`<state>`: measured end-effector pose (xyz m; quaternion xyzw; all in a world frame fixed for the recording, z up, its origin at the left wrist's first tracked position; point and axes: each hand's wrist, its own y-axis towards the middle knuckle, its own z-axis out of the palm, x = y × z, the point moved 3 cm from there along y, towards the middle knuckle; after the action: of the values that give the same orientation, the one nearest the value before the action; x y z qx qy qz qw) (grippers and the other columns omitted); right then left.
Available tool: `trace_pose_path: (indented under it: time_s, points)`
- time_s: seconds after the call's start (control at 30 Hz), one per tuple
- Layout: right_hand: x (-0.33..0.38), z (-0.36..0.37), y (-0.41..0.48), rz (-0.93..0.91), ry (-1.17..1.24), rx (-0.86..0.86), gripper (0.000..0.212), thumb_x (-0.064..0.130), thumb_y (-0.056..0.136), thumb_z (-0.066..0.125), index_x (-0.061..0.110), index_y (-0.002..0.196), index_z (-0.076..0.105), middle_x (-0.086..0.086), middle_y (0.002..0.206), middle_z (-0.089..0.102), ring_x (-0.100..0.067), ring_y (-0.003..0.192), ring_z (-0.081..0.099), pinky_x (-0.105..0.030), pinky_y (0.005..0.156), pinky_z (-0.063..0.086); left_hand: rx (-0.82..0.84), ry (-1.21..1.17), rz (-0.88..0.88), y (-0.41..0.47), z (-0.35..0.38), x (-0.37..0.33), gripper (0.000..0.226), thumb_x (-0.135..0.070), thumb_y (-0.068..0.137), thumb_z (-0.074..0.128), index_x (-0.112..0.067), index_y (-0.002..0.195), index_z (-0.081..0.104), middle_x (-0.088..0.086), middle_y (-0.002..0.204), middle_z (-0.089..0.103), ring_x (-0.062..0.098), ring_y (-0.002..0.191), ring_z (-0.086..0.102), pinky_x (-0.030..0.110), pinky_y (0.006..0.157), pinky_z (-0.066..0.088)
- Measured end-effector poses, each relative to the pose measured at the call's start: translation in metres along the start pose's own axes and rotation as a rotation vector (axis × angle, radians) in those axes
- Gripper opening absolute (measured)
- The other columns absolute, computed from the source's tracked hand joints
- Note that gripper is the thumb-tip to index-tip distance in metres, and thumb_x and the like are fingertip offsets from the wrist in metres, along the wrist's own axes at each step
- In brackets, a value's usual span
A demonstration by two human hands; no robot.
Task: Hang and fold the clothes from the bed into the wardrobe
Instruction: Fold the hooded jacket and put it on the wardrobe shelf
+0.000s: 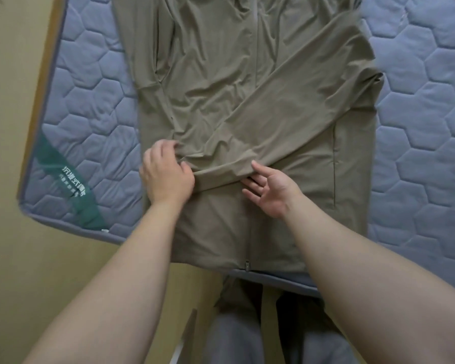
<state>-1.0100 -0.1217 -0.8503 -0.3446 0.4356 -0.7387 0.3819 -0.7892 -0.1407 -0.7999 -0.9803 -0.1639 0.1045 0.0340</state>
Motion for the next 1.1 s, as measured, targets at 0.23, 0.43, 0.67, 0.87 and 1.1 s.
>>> trace_pose_path:
  time_s: [0.23,0.43,0.67,0.87,1.1]
  points:
    - [-0.052,0.045,0.010,0.036,-0.112,-0.046,0.038,0.019,0.097,0.067,0.013,0.133,0.056,-0.001,0.103,0.071,-0.015,0.088,0.069,-0.031,0.071,0.053,0.579,0.058,0.026,0.027,0.011,0.039,0.023,-0.029,0.092,0.063,-0.014,0.109,0.066,0.018,0.116,0.069,0.038,0.112,0.062,0.040,0.090,0.048]
    - [-0.089,0.069,-0.004,0.095,-0.418,-0.223,0.011,0.025,0.102,0.060,0.016,0.106,0.055,-0.004,0.091,0.069,-0.020,0.067,0.066,-0.030,0.063,0.050,0.641,0.015,-0.135,-0.014,0.006,0.074,0.017,-0.032,0.097,0.062,-0.016,0.103,0.063,0.018,0.115,0.069,0.037,0.109,0.063,0.036,0.086,0.048]
    - [-0.009,0.039,-0.018,-0.020,-1.079,-0.533,0.069,0.069,0.091,0.042,0.007,0.084,0.071,-0.011,0.084,0.077,-0.030,0.072,0.073,-0.033,0.066,0.059,0.505,0.241,-0.082,0.002,-0.009,0.026,0.040,-0.024,0.089,0.057,-0.015,0.128,0.049,0.013,0.133,0.052,0.034,0.128,0.049,0.046,0.103,0.041]
    - [0.121,0.012,-0.028,-0.401,-1.402,-0.715,0.045,0.048,0.101,0.044,0.012,0.119,0.064,-0.017,0.128,0.064,-0.036,0.120,0.060,-0.041,0.096,0.048,0.411,0.104,0.209,0.034,0.018,-0.078,0.056,-0.032,0.092,0.061,-0.017,0.142,0.042,0.007,0.143,0.046,0.030,0.131,0.047,0.045,0.103,0.041]
    - [0.244,-0.009,-0.027,-0.760,-1.336,-0.758,0.023,0.037,0.097,0.050,0.016,0.103,0.059,-0.014,0.116,0.065,-0.037,0.110,0.059,-0.041,0.085,0.045,0.340,-0.041,0.304,0.098,0.048,-0.209,0.055,-0.040,0.097,0.056,-0.015,0.144,0.042,0.011,0.144,0.047,0.033,0.133,0.045,0.046,0.106,0.038]
